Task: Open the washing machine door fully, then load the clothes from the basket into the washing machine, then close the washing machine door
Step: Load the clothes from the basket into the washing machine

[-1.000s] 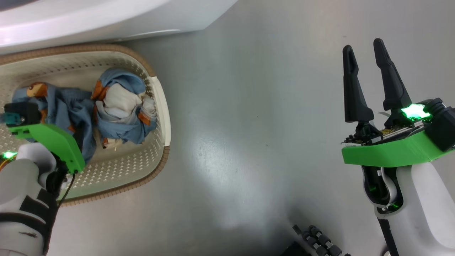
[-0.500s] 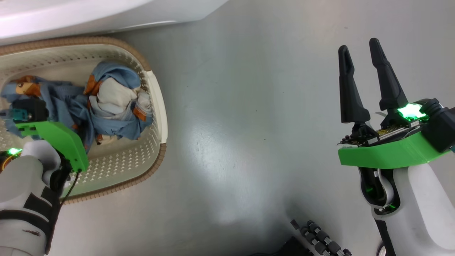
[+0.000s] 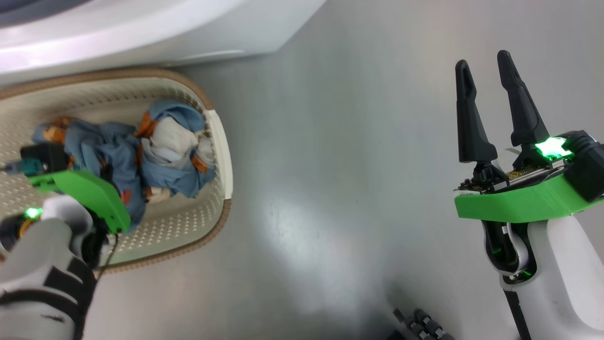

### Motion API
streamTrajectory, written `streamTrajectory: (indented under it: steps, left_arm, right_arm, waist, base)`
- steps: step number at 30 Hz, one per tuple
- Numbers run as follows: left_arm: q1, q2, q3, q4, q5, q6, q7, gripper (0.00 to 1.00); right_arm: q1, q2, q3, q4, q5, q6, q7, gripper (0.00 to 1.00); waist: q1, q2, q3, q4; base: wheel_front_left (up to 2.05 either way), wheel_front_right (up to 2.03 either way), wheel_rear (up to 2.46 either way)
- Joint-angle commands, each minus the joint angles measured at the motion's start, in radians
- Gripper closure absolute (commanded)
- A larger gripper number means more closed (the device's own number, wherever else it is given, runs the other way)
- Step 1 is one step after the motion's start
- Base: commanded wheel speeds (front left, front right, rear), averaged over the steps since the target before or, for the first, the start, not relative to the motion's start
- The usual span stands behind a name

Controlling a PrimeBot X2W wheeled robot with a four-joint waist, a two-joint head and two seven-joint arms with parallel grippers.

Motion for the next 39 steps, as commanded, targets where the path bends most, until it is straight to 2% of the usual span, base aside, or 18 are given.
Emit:
streamTrajectory:
  steps: [1, 19, 28, 34, 39]
  left_arm:
    - [0.054, 0.026, 0.020, -0.016, -0.022, -0.005, -0.028, 1.00]
    - [0.217, -0.006, -0.044, -0.082, -0.111, -0.005, -0.240, 1.00]
    - [0.287, -0.005, -0.061, -0.137, -0.122, -0.005, -0.279, 1.00]
    - [0.350, 0.019, 0.018, -0.248, -0.066, -0.005, -0.280, 1.00]
    - [0.434, 0.022, 0.121, -0.371, 0.046, 0.001, -0.280, 1.00]
  right_arm:
    - [0.031, -0.007, 0.017, -0.014, 0.003, 0.008, -0.005, 0.00]
    - [0.116, -0.030, 0.011, 0.052, 0.012, 0.008, -0.005, 0.00]
    - [0.195, -0.047, 0.002, 0.089, 0.015, 0.008, -0.005, 0.00]
    - [0.253, -0.056, -0.012, 0.105, 0.019, 0.008, -0.005, 0.00]
    - [0.299, -0.064, -0.025, 0.106, 0.021, 0.008, -0.005, 0.00]
  waist:
    - [0.0000, 0.0000, -0.055, 0.024]
    - [0.0000, 0.0000, -0.325, 0.108]
    - [0.0000, 0.0000, -0.458, 0.139]
    - [0.0000, 0.0000, -0.538, 0.160]
    - [0.0000, 0.0000, -0.589, 0.177]
  base:
    - [0.00, 0.00, 0.00]
    - [0.00, 0.00, 0.00]
    - [0.00, 0.00, 0.00]
    - [0.00, 0.00, 0.00]
    - [0.00, 0.00, 0.00]
